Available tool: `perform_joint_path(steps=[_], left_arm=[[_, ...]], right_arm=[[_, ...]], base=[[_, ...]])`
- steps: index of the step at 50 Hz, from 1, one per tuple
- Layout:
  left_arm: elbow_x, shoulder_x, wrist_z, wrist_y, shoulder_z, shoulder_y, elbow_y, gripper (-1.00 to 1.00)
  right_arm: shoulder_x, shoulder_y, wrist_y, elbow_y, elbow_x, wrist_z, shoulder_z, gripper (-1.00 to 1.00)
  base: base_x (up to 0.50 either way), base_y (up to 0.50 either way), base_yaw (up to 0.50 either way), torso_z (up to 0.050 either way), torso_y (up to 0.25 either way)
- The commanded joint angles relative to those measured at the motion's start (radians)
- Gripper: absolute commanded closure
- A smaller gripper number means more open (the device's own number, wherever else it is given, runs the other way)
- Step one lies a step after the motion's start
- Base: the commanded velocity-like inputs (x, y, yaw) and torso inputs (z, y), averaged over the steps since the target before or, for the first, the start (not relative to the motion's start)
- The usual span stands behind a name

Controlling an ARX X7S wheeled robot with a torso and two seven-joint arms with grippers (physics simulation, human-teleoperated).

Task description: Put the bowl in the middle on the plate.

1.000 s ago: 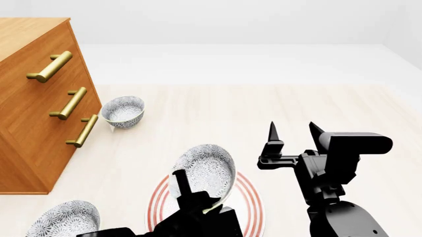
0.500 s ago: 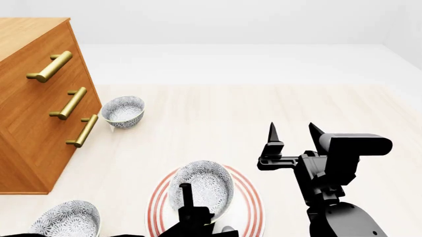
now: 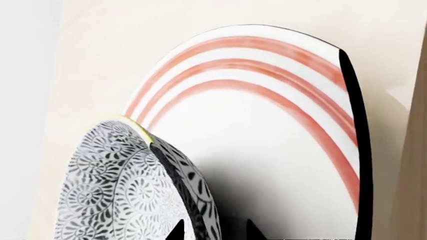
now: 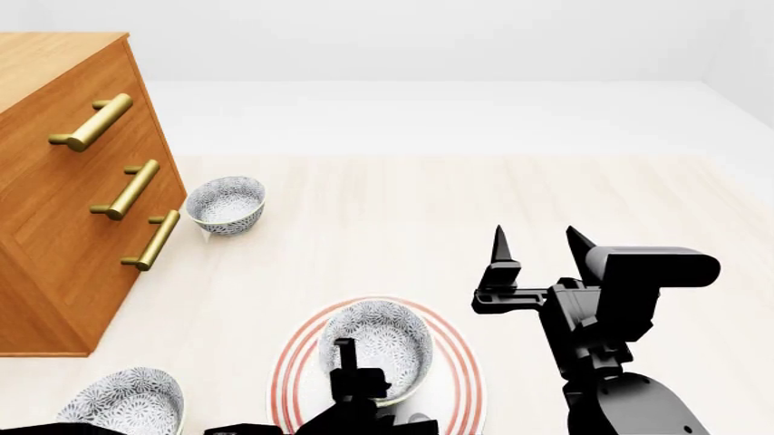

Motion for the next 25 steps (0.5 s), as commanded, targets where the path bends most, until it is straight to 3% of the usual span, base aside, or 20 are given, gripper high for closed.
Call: perform_joint_path(steps=[1, 9, 18, 20, 22, 25], left_arm=[[0.016, 0.006, 0.001, -0.041, -0.014, -0.014, 0.019, -1.00], [-0.021, -0.010, 0.000, -0.112, -0.054, -0.046, 0.110, -1.00], [-0.111, -0.046, 0.005, -0.218, -0.196, -0.085, 0.268, -1.00], [-0.136, -0.049, 0.009, -0.237, -0.236, -0.085, 0.294, -1.00], [-0.220, -0.061, 0.023, -0.319, -0.376, -0.093, 0.394, -1.00], [-0.284, -0.064, 0.033, -0.363, -0.458, -0.087, 0.448, -1.00]], right_arm=[[0.003, -0.003, -0.009, 0.005, 0.004, 0.001, -0.002, -1.00], [0.005, -0.003, -0.014, 0.007, 0.007, 0.002, -0.005, -1.00], [0.009, -0.004, -0.013, 0.004, 0.010, 0.006, -0.009, -1.00], [0.009, -0.002, -0.013, 0.006, 0.011, 0.007, -0.010, -1.00], [0.008, 0.000, -0.014, 0.008, 0.011, 0.006, -0.013, -1.00], [0.009, 0.001, -0.014, 0.008, 0.011, 0.008, -0.015, -1.00]], base=[[0.00, 0.00, 0.00, 0.000, 0.000], [0.00, 0.00, 0.00, 0.000, 0.000], [0.00, 0.00, 0.00, 0.000, 0.000], [0.00, 0.00, 0.00, 0.000, 0.000], [0.00, 0.00, 0.00, 0.000, 0.000], [0.00, 0.00, 0.00, 0.000, 0.000]])
